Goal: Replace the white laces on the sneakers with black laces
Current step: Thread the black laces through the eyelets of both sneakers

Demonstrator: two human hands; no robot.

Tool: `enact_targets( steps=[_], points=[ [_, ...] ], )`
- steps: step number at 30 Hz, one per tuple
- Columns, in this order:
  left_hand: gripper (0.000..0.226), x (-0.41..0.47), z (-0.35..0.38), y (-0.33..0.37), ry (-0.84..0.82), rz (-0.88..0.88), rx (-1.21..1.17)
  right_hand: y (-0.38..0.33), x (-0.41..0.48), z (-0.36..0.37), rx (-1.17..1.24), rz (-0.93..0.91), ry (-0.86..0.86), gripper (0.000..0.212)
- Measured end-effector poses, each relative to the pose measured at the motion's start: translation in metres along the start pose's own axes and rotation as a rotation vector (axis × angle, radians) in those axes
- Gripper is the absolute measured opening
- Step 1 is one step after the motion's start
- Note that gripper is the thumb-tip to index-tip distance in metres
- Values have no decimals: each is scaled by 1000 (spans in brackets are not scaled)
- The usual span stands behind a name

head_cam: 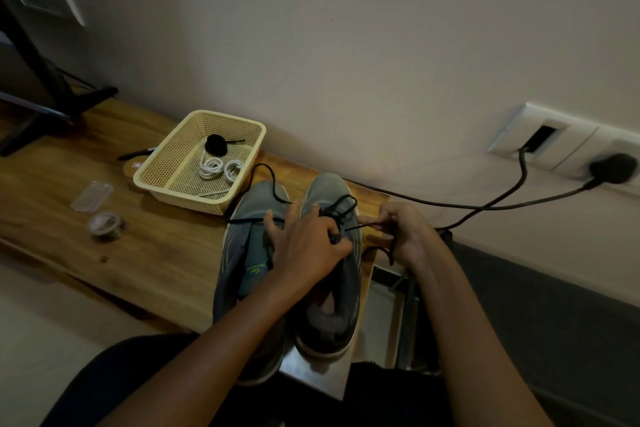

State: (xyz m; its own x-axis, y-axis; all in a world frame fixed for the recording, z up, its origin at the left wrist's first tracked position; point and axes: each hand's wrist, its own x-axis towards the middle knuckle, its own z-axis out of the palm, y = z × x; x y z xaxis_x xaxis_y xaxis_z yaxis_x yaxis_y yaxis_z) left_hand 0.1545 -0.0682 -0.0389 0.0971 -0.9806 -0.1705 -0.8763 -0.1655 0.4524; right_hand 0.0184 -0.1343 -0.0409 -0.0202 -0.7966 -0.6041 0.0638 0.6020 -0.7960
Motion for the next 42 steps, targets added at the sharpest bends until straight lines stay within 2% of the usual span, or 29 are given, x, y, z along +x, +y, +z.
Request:
enact_targets(
  steps=[2,5,8,9,11,14,17,19,22,27,30,33,35,37,40,42],
  points=[
    [24,0,0,0,-4,-4,-1,-1,-3,1,-61,-23,17,16],
    [27,1,0,0,-2,-13,20,-3,-3,3,-384,-256,73,3],
    [29,2,1,-1,-2,-13,35,0,-2,4,-897,-488,60,6],
    [29,2,1,-1,-1,-12,37,1,-1,3,-1042,-508,46,4],
    [28,2,1,-1,-2,-11,36,3,-1,1,-1165,-495,8,10],
    [28,2,2,-2,-4,-8,34,5,-4,3,-1120,-543,4,9],
    [26,3,2,-2,-10,-8,35,13,2,5,-947,-530,-68,18],
    [25,3,2,-1,-15,-9,33,16,9,7,-823,-530,-52,22],
    [25,2,2,-1,-10,-8,25,17,14,9,-691,-504,79,36],
    [28,2,2,2,-10,-1,10,18,9,15,-572,-560,445,25],
    [28,1,2,2,-8,5,1,20,8,18,-379,-517,516,24],
    [27,1,3,1,7,6,6,18,7,19,-472,-554,412,13],
    [29,1,4,0,17,10,15,14,7,15,-606,-609,290,18],
    [29,2,4,-1,21,13,12,12,5,10,-787,-652,167,21],
    [28,2,3,0,14,12,-4,14,7,5,-1088,-615,92,11],
    [27,2,2,0,14,11,-10,16,8,3,-1079,-617,42,19]
  ],
)
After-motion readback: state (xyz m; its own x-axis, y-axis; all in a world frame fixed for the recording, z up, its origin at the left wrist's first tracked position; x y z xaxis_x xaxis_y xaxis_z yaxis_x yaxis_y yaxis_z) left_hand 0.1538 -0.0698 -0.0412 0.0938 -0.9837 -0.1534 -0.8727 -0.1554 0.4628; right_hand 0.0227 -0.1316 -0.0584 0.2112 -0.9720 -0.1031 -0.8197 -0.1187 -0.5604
